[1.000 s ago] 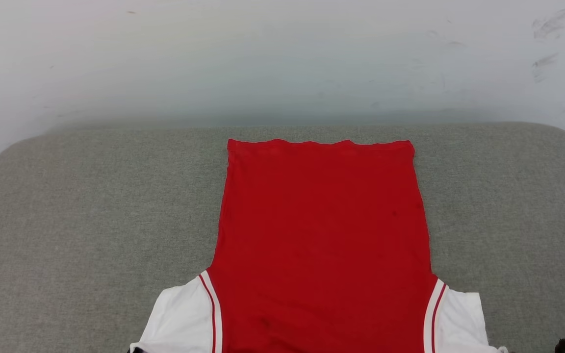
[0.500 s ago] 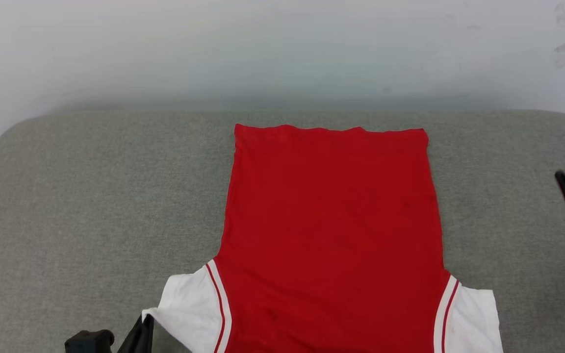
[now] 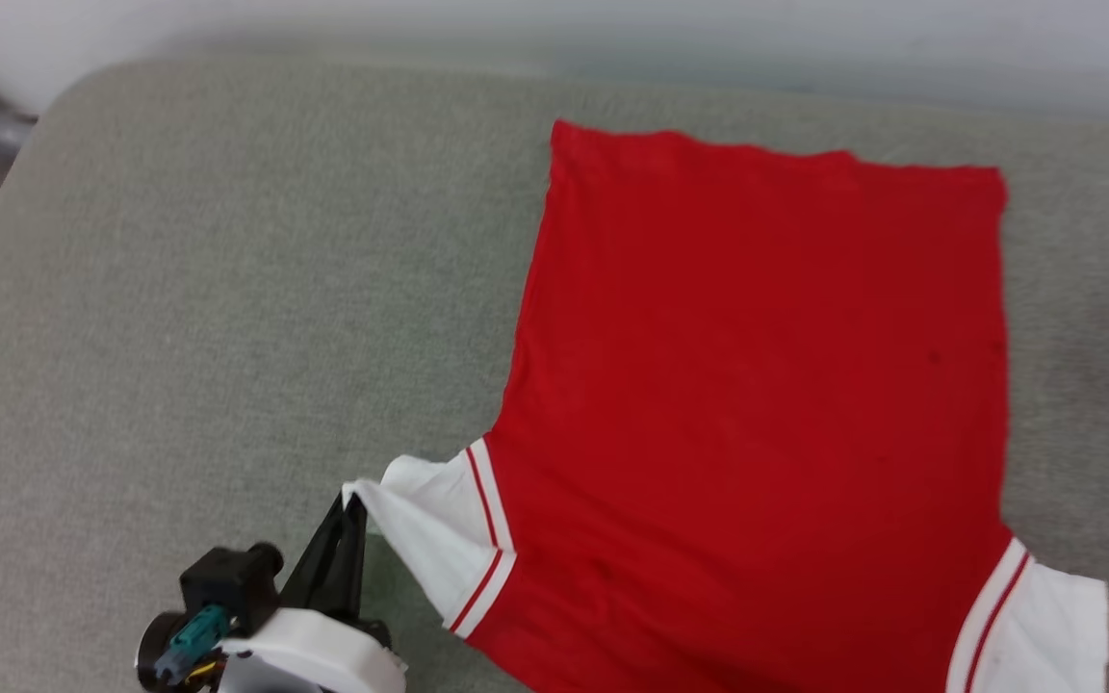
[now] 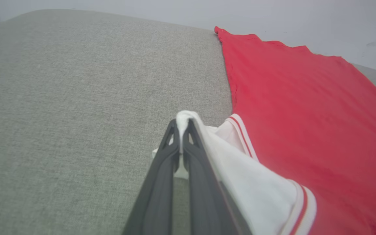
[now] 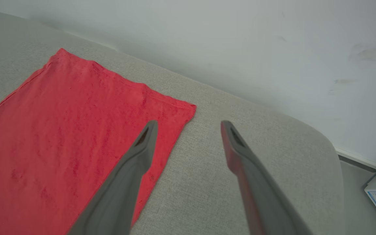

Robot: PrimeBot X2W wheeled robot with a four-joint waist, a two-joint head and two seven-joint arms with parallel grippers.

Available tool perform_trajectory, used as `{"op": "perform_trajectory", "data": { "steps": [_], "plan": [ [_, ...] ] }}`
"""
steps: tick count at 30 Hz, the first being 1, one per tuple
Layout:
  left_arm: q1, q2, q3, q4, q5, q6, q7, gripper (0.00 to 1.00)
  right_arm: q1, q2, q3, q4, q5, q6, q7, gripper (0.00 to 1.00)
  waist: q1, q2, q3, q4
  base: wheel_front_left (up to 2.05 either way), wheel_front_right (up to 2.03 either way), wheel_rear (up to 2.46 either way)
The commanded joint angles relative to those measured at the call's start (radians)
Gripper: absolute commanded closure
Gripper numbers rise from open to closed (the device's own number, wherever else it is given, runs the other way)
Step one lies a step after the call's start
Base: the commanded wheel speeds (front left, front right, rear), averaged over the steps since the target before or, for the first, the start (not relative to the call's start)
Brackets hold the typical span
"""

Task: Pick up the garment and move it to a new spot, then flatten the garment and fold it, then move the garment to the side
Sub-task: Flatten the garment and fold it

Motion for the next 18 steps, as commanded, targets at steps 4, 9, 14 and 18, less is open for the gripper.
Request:
{"op": "perform_trajectory", "data": {
  "steps": [4, 9, 14, 18],
  "plan": [
    [-0.064, -0.063, 0.02, 0.001, 0.055, -0.036, -0.005, 1.0, -0.169, -0.029, 0.028, 0.08, 0.029, -0.001, 0.258, 0.0, -0.0003, -0.0001, 0.158, 0.096, 0.0, 0.0, 0.0],
    [-0.097, -0.11, 0.04, 0.002, 0.093, -0.068, -0.005, 1.0, -0.267, -0.026, 0.038, 0.132, -0.006, -0.001, 0.391, 0.0, -0.0003, -0.0001, 0.227, 0.128, 0.0, 0.0, 0.0],
    [-0.131, -0.165, 0.063, -0.003, 0.141, -0.107, -0.005, 1.0, -0.344, -0.037, 0.047, 0.175, -0.073, -0.001, 0.478, 0.0, -0.0003, -0.0001, 0.305, 0.166, 0.0, 0.0, 0.0],
    [-0.152, -0.206, 0.076, -0.009, 0.175, -0.136, -0.005, 1.0, -0.381, -0.032, 0.034, 0.211, -0.111, -0.001, 0.497, 0.0, -0.0003, -0.0001, 0.361, 0.192, 0.0, 0.0, 0.0]
  ]
}}
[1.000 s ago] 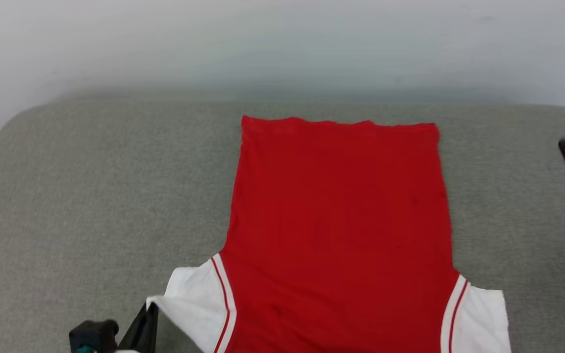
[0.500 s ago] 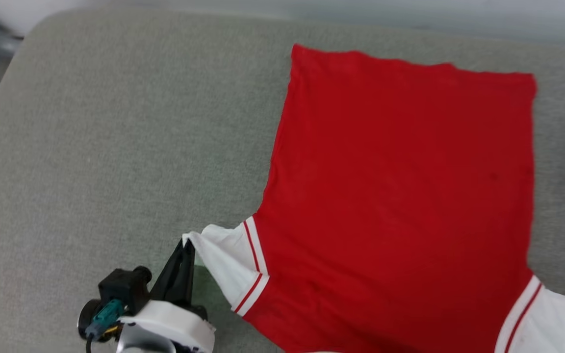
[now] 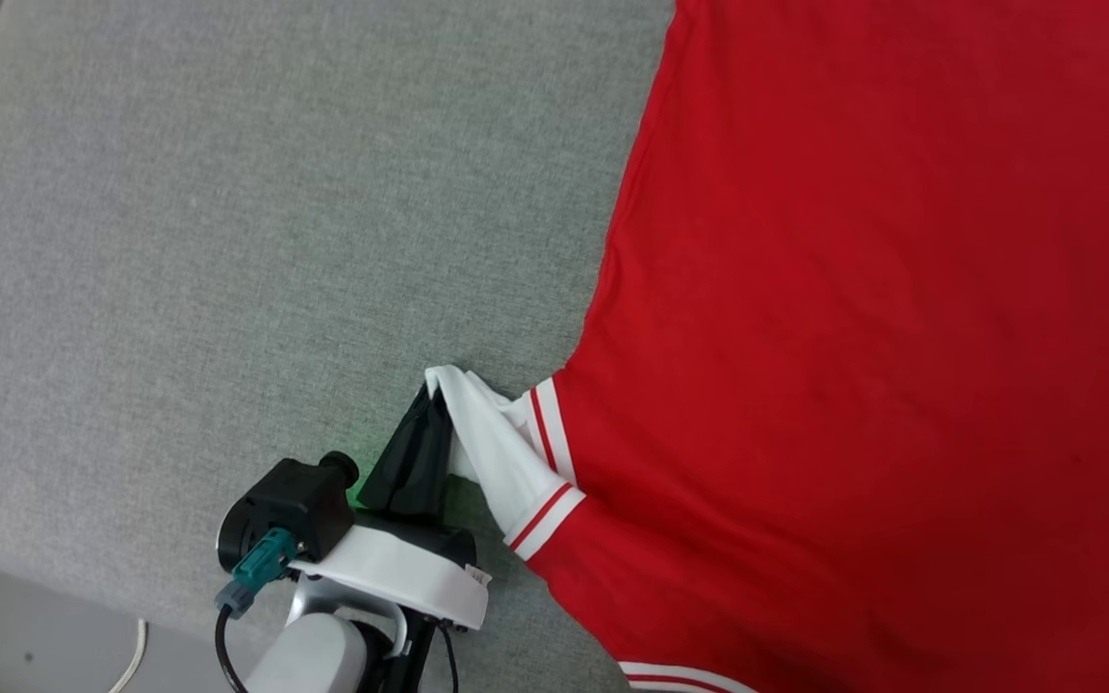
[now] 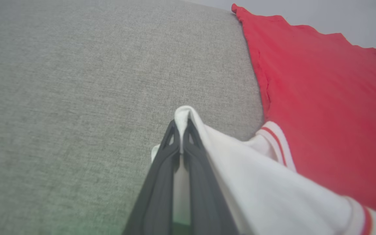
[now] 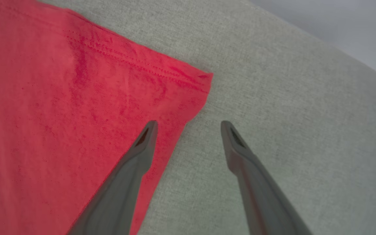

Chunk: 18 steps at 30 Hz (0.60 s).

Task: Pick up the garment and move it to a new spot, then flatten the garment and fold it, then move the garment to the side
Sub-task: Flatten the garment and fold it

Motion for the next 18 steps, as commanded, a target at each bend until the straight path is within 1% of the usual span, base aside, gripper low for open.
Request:
{"op": "perform_trajectory", "data": {
  "steps": [1, 4, 6, 9, 12, 13, 14, 16, 18],
  "plan": [
    [-0.017, -0.014, 0.009, -0.006, 0.014, -0.009, -0.005, 1.0, -0.016, 0.004, -0.009, 0.019, -0.012, -0.001, 0.002, 0.0, -0.0002, 0.0, 0.056, 0.04, 0.0, 0.0, 0.0],
    [-0.022, -0.041, 0.023, -0.006, 0.036, -0.026, -0.004, 1.0, 0.005, 0.0, -0.003, 0.047, -0.031, -0.001, 0.009, 0.0, -0.0002, 0.0, 0.079, 0.049, 0.0, 0.0, 0.0],
    [-0.019, -0.057, 0.033, -0.001, 0.049, -0.037, -0.004, 1.0, 0.04, 0.008, 0.006, 0.068, -0.03, -0.001, 0.017, 0.0, -0.0002, 0.0, 0.087, 0.05, 0.0, 0.0, 0.0],
    [-0.012, -0.07, 0.051, 0.006, 0.067, -0.052, -0.003, 1.0, 0.093, 0.017, 0.02, 0.082, -0.012, -0.001, 0.027, 0.0, -0.0002, 0.0, 0.091, 0.046, 0.0, 0.0, 0.0],
    [-0.006, -0.079, 0.062, 0.016, 0.085, -0.066, -0.003, 1.0, 0.116, 0.004, 0.025, 0.081, 0.003, -0.001, 0.027, 0.0, -0.0002, 0.0, 0.089, 0.039, 0.0, 0.0, 0.0],
    [-0.005, -0.081, 0.066, 0.018, 0.09, -0.07, -0.003, 1.0, 0.118, -0.003, 0.026, 0.077, 0.001, -0.001, 0.022, 0.71, -0.0002, 0.0, 0.088, 0.037, 0.0, 0.0, 0.0],
    [-0.004, -0.083, 0.069, 0.021, 0.095, -0.074, -0.003, 1.0, 0.117, -0.008, 0.027, 0.07, 0.002, -0.001, 0.016, 1.0, -0.0002, 0.0, 0.086, 0.036, 0.0, 0.0, 0.0],
    [-0.004, -0.089, 0.077, 0.025, 0.103, -0.081, -0.003, 1.0, 0.104, -0.021, 0.028, 0.058, -0.001, -0.001, -0.006, 1.0, -0.0002, 0.0, 0.08, 0.031, 0.0, 0.0, 0.0],
    [0.0, -0.093, 0.087, 0.029, 0.108, -0.085, -0.003, 1.0, 0.083, -0.01, 0.011, 0.048, 0.012, -0.001, -0.041, 1.0, -0.0002, 0.0, 0.069, 0.024, 0.0, 0.0, 0.0]
  ]
}}
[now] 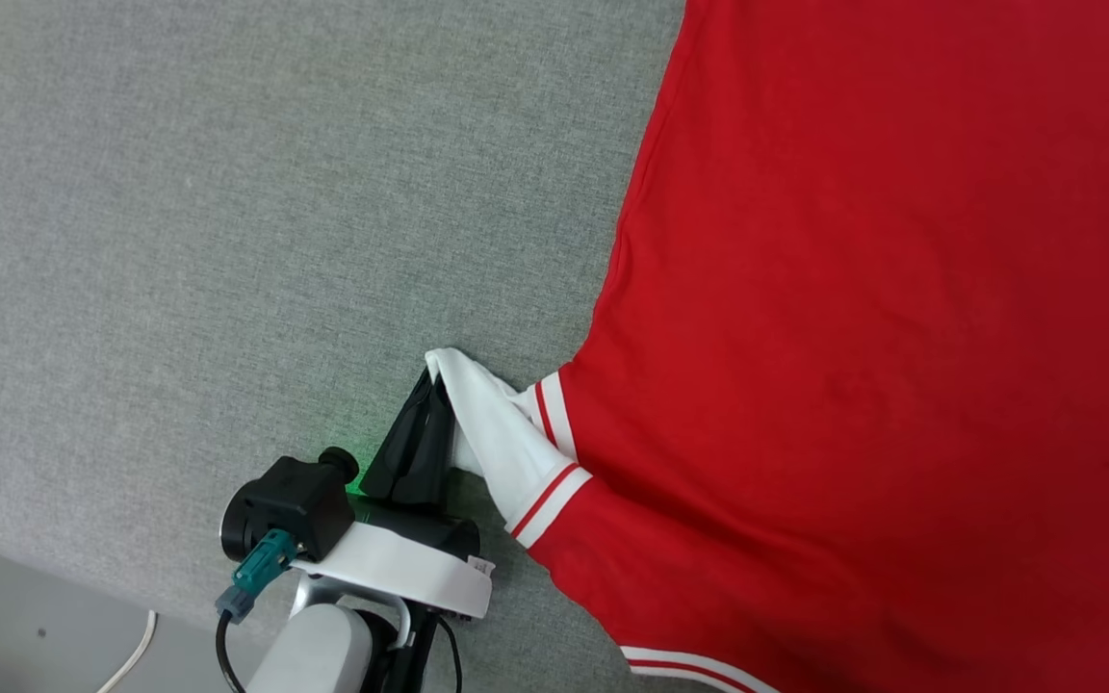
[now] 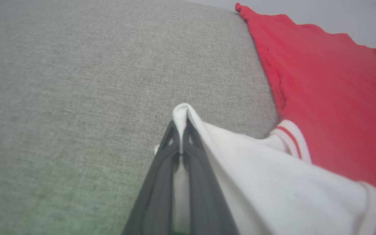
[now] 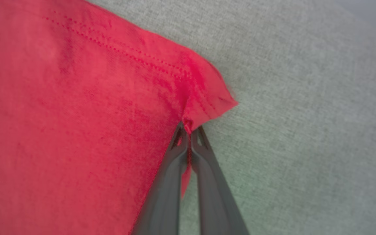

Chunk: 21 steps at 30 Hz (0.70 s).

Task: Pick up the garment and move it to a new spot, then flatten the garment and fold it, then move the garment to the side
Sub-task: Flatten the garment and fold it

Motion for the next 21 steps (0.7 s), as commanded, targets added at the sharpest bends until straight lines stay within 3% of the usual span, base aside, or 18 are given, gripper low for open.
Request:
{"op": "perform_trajectory", "data": {
  "steps": [1, 11, 21],
  "plan": [
    [0.008, -0.004, 0.01, 0.009, 0.007, -0.003, 0.0, 1.0, 0.03, 0.018, 0.004, 0.019, 0.006, -0.001, -0.021, 1.0, 0.0001, -0.0001, -0.016, -0.01, 0.0, 0.0, 0.0],
    [0.067, -0.003, 0.063, 0.029, 0.035, -0.011, -0.001, 1.0, 0.069, 0.006, 0.074, -0.024, 0.078, -0.001, -0.247, 1.0, 0.0001, -0.0001, -0.168, -0.069, 0.0, 0.0, 0.0],
    [0.171, 0.031, 0.091, 0.044, 0.025, 0.005, 0.005, 1.0, 0.314, -0.079, 0.105, -0.122, 0.205, -0.001, -0.398, 1.0, 0.0001, -0.0001, -0.341, -0.15, 0.0, 0.0, 0.0]
  ]
}}
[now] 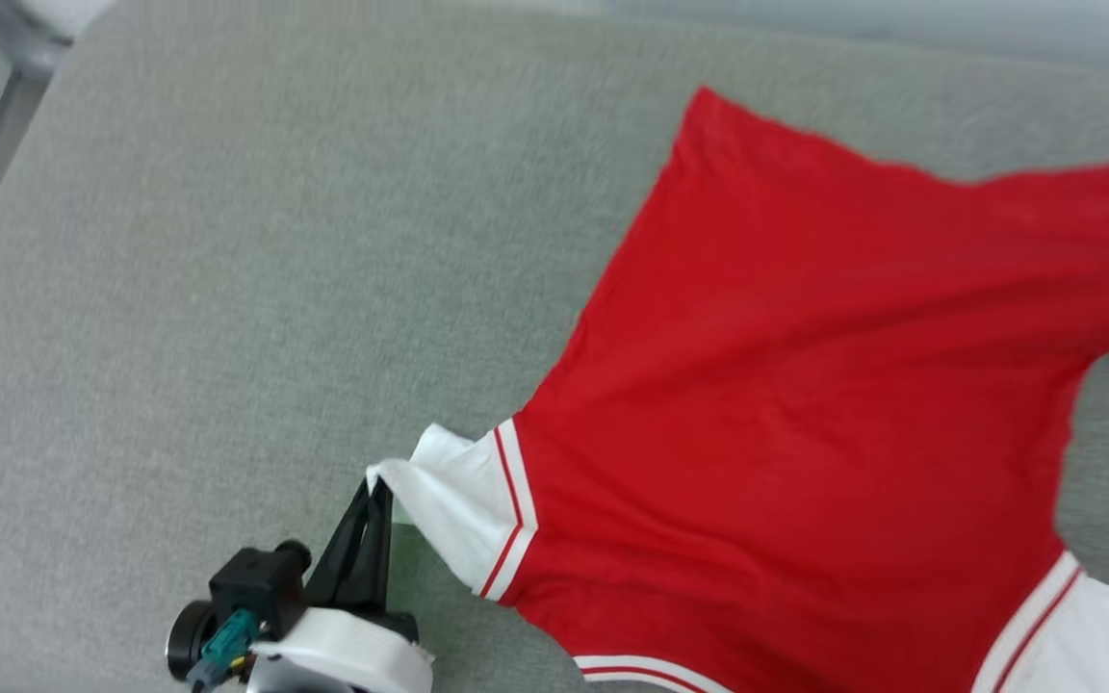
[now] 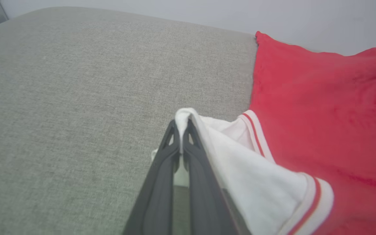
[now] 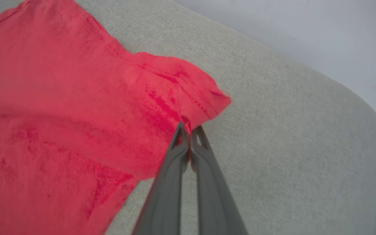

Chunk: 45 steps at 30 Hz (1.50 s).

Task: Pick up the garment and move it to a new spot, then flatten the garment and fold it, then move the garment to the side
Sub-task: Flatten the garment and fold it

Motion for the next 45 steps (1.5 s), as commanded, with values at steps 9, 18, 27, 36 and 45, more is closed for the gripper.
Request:
{"op": "perform_trajectory", "data": {
  "steps": [9, 18, 27, 36, 45],
  "plan": [
    [0.098, 0.037, 0.023, -0.011, -0.025, 0.023, 0.023, 1.0, 0.388, -0.036, -0.061, -0.135, 0.061, -0.001, -0.054, 1.0, 0.0, 0.0, -0.162, -0.119, 0.0, 0.0, 0.0],
    [0.15, 0.059, 0.03, -0.023, -0.033, 0.036, 0.04, 1.0, 0.724, 0.027, -0.146, -0.223, 0.056, -0.001, -0.03, 1.0, 0.0, 0.0, -0.217, -0.165, 0.0, 0.0, 0.0],
    [0.151, 0.057, 0.022, -0.024, -0.04, 0.037, 0.038, 1.0, 0.938, 0.137, -0.155, -0.201, 0.037, -0.001, 0.016, 1.0, 0.0, 0.0, -0.219, -0.174, 0.0, 0.0, 0.0],
    [0.15, 0.06, 0.016, -0.021, -0.046, 0.039, 0.034, 1.0, 0.911, 0.204, -0.217, -0.191, 0.045, -0.001, -0.066, 0.0, 0.0, 0.0, -0.225, -0.181, 0.0, 0.0, 0.0],
    [0.133, 0.066, 0.006, -0.044, -0.039, 0.042, 0.041, 1.0, 0.749, 0.18, -0.349, -0.3, 0.039, -0.001, -0.158, 0.0, 0.0, 0.0, -0.217, -0.174, 0.0, 0.0, 0.0]
  ]
}}
